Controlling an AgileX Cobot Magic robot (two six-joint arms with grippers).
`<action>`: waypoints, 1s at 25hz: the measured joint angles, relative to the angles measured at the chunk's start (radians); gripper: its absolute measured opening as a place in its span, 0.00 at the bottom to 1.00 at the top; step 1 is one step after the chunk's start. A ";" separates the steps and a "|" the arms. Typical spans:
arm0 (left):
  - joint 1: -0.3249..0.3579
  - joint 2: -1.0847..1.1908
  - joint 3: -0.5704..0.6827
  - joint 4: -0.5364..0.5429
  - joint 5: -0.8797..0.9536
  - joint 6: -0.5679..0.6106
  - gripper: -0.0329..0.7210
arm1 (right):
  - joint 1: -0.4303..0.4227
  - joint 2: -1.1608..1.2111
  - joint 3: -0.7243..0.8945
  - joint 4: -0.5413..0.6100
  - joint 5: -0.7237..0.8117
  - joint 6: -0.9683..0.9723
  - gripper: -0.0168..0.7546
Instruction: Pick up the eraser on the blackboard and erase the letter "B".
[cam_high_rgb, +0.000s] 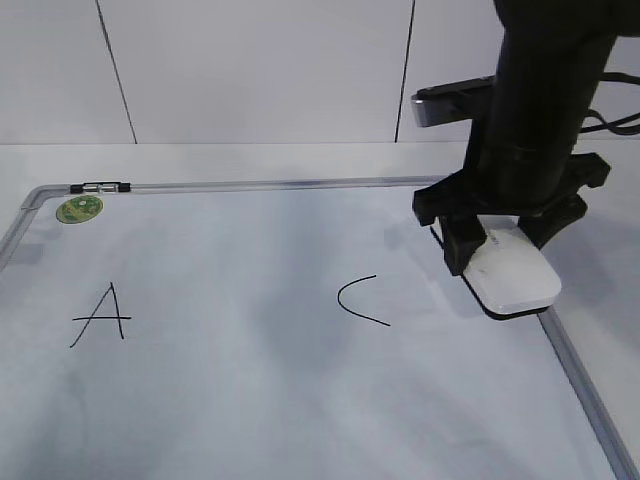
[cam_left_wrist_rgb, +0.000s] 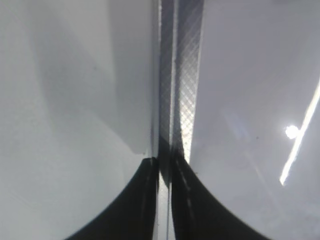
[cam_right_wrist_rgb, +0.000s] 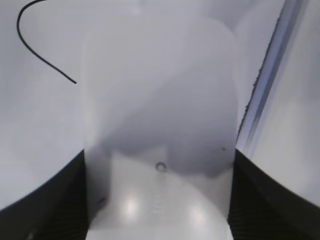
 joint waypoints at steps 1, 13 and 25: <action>0.000 0.000 0.000 0.000 0.002 0.000 0.14 | -0.019 0.000 0.000 -0.002 0.000 0.001 0.69; 0.000 0.000 0.000 0.000 0.002 0.000 0.14 | -0.162 0.022 0.000 0.007 -0.010 0.005 0.69; 0.000 0.000 0.000 0.000 0.002 0.000 0.14 | -0.169 0.141 0.000 0.027 -0.091 -0.047 0.69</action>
